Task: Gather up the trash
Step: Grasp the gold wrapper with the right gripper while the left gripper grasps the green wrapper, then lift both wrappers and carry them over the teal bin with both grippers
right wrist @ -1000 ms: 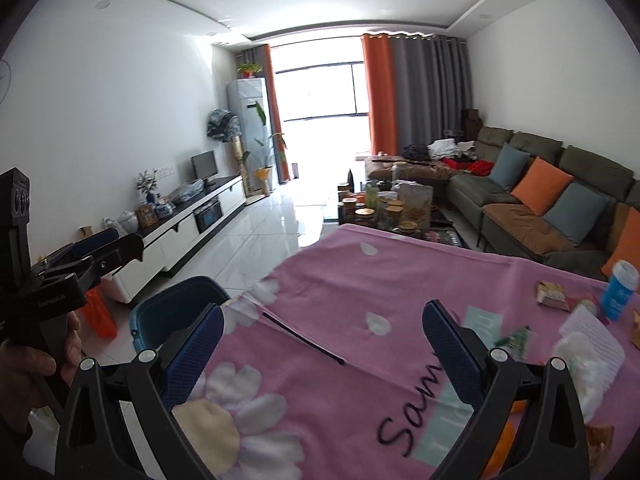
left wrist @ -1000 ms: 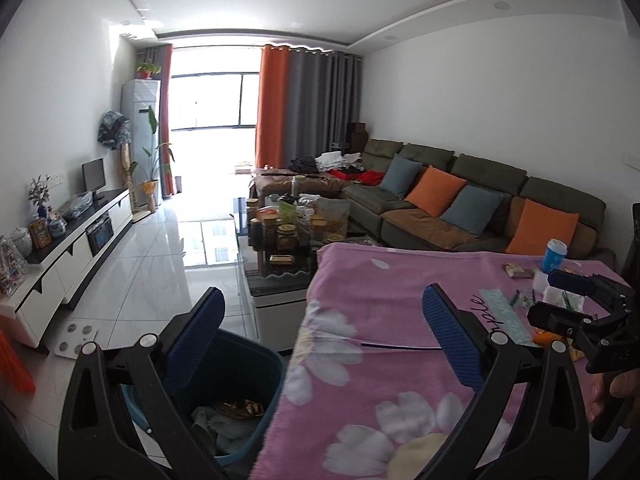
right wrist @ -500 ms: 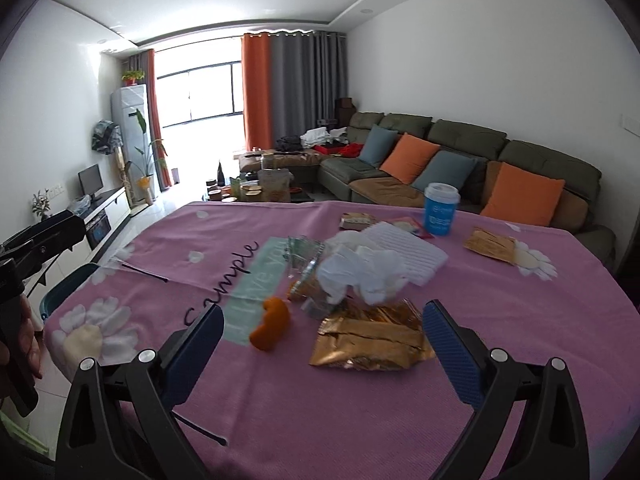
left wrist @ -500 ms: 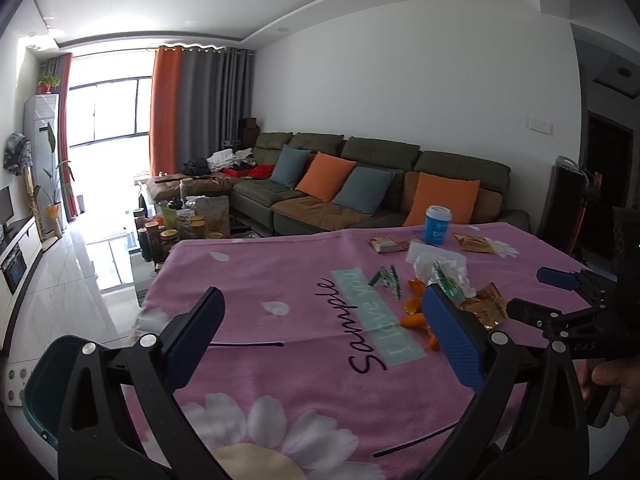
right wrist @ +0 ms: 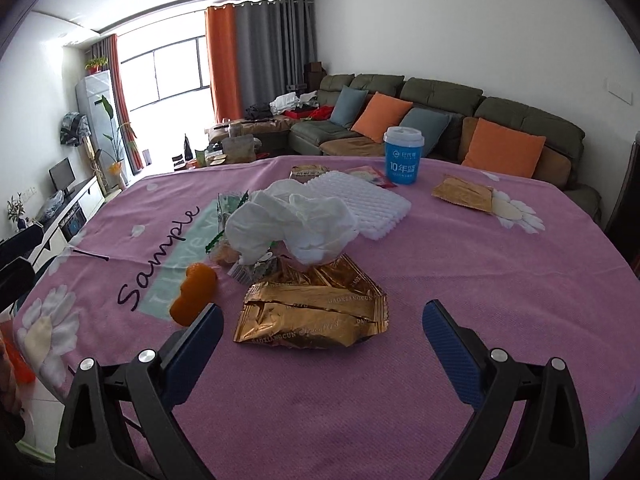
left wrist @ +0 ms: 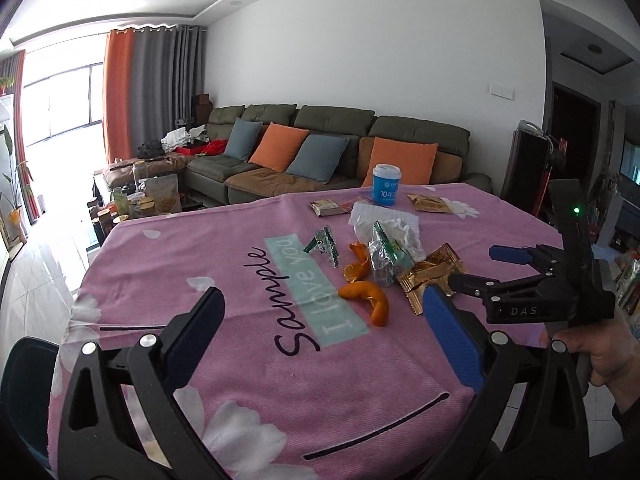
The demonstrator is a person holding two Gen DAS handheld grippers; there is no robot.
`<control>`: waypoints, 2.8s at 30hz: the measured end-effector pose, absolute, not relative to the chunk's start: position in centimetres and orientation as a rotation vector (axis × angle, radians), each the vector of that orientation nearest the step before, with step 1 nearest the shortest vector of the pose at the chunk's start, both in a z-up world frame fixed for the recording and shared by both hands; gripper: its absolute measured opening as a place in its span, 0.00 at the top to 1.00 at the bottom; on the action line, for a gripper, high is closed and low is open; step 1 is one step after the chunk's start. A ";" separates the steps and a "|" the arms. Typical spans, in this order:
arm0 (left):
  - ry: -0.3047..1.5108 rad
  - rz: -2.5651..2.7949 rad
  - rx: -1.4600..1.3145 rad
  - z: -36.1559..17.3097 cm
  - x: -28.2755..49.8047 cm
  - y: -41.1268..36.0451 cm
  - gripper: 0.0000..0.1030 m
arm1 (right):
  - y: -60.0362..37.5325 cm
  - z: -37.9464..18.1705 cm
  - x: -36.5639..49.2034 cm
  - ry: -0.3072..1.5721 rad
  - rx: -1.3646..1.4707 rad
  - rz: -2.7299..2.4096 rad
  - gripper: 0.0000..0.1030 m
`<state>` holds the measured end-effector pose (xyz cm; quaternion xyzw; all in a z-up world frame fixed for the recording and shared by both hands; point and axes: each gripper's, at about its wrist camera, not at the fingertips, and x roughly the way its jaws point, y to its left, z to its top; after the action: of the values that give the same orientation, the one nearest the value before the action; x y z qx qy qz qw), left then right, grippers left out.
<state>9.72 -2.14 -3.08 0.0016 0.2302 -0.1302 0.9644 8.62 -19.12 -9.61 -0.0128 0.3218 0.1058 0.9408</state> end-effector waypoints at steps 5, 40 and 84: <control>0.496 -0.258 -0.001 -3.3 10.4 -1.6 0.06 | -18.8 -10.6 10.7 0.703 -0.027 0.233 0.07; 0.516 -0.398 0.087 -4.0 18.4 -7.2 0.06 | -20.6 -11.2 12.2 0.825 0.024 0.322 0.85; 0.849 -0.355 -0.055 -10.0 34.0 -6.9 0.78 | -27.7 -5.1 8.5 0.642 0.206 0.166 0.87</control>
<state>34.04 -6.86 -10.00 -0.0267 0.4097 -0.1714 0.8956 8.48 -27.71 -5.09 0.1010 0.3145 0.0814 0.9404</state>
